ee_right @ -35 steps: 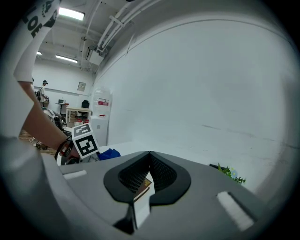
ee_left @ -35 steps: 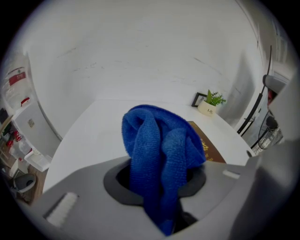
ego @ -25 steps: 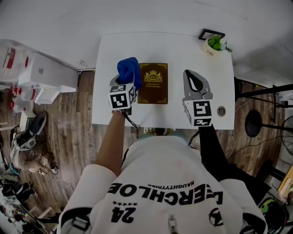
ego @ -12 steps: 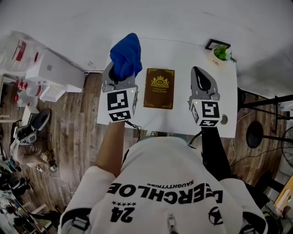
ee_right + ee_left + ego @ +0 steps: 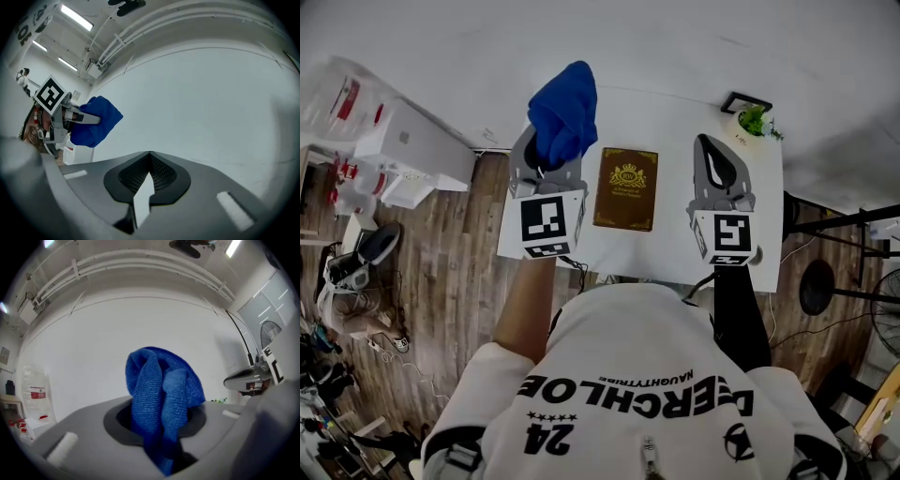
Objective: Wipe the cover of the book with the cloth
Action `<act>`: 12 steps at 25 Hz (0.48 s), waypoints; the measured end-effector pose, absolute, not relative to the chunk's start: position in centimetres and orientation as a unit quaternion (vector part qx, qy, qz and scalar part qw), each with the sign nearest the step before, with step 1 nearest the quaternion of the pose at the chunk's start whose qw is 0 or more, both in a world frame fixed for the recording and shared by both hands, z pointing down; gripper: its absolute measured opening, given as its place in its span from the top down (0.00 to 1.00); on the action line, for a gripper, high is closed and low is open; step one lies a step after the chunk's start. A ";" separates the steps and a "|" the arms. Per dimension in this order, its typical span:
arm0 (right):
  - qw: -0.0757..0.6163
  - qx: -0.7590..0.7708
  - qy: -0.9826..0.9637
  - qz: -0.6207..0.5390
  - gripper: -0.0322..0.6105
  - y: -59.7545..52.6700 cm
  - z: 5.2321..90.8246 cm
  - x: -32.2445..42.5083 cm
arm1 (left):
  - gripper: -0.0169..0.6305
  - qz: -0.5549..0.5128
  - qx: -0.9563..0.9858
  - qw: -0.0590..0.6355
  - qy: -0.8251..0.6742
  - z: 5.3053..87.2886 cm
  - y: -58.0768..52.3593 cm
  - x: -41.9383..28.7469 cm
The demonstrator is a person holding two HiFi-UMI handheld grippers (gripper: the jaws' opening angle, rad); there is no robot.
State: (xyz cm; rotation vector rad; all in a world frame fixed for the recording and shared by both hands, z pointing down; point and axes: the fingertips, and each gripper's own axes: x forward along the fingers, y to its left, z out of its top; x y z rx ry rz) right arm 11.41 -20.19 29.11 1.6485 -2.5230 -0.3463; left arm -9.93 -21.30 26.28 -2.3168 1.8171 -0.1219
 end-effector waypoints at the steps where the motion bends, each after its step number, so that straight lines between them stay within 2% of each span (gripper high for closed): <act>1: 0.053 0.543 -0.830 -0.113 0.95 -20.2 29.0 11.4 | 0.69 -0.042 -0.782 0.097 0.614 26.3 -21.3 -9.9; 12: 0.056 0.544 -0.830 -0.110 0.95 -20.2 28.9 11.3 | 0.69 -0.035 -0.785 0.092 0.611 26.0 -21.2 -10.2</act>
